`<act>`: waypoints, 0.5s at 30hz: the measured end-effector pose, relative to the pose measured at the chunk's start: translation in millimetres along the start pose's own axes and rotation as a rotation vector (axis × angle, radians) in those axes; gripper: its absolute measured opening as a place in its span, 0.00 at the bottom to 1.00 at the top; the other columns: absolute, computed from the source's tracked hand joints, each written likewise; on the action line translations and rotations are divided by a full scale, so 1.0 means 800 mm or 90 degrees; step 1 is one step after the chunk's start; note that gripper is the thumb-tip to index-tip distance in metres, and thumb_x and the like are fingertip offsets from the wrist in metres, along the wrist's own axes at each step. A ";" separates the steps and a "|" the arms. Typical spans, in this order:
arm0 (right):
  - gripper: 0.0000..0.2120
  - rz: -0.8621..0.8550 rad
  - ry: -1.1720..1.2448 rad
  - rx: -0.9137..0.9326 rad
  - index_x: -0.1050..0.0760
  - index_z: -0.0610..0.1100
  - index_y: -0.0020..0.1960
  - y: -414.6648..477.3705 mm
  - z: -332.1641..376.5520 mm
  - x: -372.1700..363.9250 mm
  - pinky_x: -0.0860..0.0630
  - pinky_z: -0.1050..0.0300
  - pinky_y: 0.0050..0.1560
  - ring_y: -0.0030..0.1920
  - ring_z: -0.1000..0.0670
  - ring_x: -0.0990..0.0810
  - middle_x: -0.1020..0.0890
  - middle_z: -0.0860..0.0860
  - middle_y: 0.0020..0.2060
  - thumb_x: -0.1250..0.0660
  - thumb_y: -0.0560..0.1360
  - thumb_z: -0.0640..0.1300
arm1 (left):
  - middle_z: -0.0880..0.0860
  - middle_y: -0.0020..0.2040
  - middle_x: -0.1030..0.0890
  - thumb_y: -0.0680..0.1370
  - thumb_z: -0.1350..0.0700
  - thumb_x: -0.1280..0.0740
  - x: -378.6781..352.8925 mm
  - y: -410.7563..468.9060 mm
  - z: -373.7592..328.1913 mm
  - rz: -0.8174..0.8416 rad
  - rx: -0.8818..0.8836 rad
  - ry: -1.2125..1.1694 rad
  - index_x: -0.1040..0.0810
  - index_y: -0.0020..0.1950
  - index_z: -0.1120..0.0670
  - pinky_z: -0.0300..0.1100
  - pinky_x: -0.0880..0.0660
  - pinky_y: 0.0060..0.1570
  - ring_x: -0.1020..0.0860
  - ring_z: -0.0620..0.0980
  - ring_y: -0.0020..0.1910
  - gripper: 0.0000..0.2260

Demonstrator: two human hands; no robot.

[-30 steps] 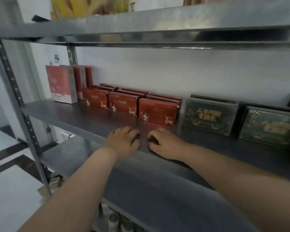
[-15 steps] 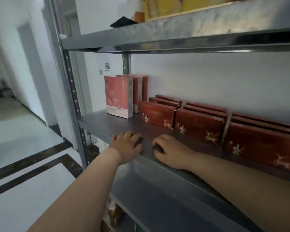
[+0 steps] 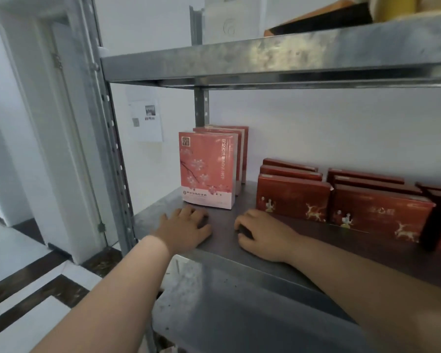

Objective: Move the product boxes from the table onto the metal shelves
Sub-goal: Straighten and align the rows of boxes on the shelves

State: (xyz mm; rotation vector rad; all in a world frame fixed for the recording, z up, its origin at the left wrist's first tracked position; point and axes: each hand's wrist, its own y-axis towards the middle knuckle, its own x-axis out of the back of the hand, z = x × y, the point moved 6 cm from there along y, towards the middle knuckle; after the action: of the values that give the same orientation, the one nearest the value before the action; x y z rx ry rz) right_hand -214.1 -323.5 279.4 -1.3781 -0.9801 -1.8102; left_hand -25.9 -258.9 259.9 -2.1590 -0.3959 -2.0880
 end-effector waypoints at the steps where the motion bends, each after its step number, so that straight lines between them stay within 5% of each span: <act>1: 0.12 -0.006 -0.009 -0.006 0.27 0.53 0.58 0.005 0.002 0.000 0.25 0.50 0.57 0.54 0.52 0.27 0.27 0.53 0.54 0.39 0.79 0.56 | 0.49 0.71 0.37 0.78 0.34 0.50 -0.002 0.007 0.009 0.004 -0.006 -0.003 0.38 0.72 0.40 0.61 0.39 0.68 0.36 0.57 0.70 0.24; 5: 0.13 -0.047 -0.037 -0.019 0.25 0.53 0.59 0.020 0.005 0.023 0.25 0.52 0.57 0.55 0.52 0.27 0.25 0.53 0.55 0.37 0.78 0.57 | 0.55 0.68 0.33 0.72 0.38 0.44 0.014 0.036 0.032 -0.074 -0.010 -0.110 0.37 0.72 0.46 0.58 0.34 0.66 0.33 0.61 0.66 0.29; 11: 0.11 -0.291 0.043 -0.020 0.24 0.50 0.60 0.064 -0.016 0.144 0.26 0.54 0.54 0.54 0.51 0.24 0.23 0.51 0.55 0.36 0.79 0.50 | 0.63 0.54 0.27 0.70 0.47 0.36 0.140 0.056 0.011 -0.599 -0.095 -0.194 0.28 0.66 0.60 0.57 0.26 0.53 0.28 0.64 0.51 0.28; 15: 0.14 -0.345 0.053 -0.059 0.26 0.47 0.65 0.121 -0.057 0.210 0.30 0.57 0.55 0.59 0.49 0.24 0.24 0.47 0.59 0.36 0.80 0.45 | 0.61 0.63 0.26 0.73 0.40 0.37 0.182 0.089 -0.029 -0.615 -0.134 -0.072 0.31 0.71 0.53 0.62 0.32 0.62 0.28 0.64 0.62 0.30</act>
State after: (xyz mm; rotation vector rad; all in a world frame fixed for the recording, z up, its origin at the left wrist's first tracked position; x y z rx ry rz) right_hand -193.6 -421.4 451.5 -1.1463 -1.3304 -2.3078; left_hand -26.6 -317.6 412.6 -2.4995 -1.5537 -2.4879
